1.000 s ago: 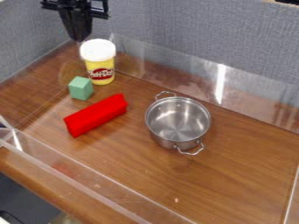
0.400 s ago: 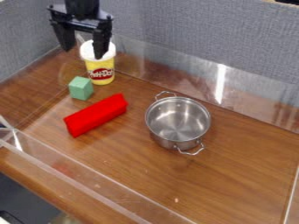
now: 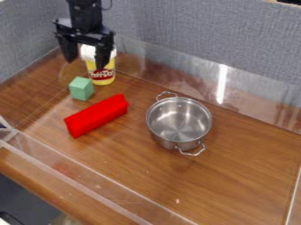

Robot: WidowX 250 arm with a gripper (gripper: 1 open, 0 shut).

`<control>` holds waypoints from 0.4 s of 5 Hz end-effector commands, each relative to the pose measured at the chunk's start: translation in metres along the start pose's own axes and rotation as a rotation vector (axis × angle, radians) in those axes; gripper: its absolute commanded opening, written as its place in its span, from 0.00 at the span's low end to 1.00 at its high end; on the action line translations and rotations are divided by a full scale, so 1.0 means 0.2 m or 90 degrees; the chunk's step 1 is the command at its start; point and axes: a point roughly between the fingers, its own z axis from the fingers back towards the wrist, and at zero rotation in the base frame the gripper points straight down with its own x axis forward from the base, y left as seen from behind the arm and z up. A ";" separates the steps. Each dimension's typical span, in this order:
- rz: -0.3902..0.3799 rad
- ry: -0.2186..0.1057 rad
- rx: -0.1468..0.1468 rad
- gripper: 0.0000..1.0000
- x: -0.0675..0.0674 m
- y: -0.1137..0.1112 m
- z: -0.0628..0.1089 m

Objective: Put green object to the right side of the table

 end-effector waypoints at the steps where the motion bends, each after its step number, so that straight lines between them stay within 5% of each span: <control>1: 0.014 -0.031 0.020 1.00 0.06 0.04 0.05; 2: 0.016 -0.018 0.028 1.00 0.07 0.05 -0.01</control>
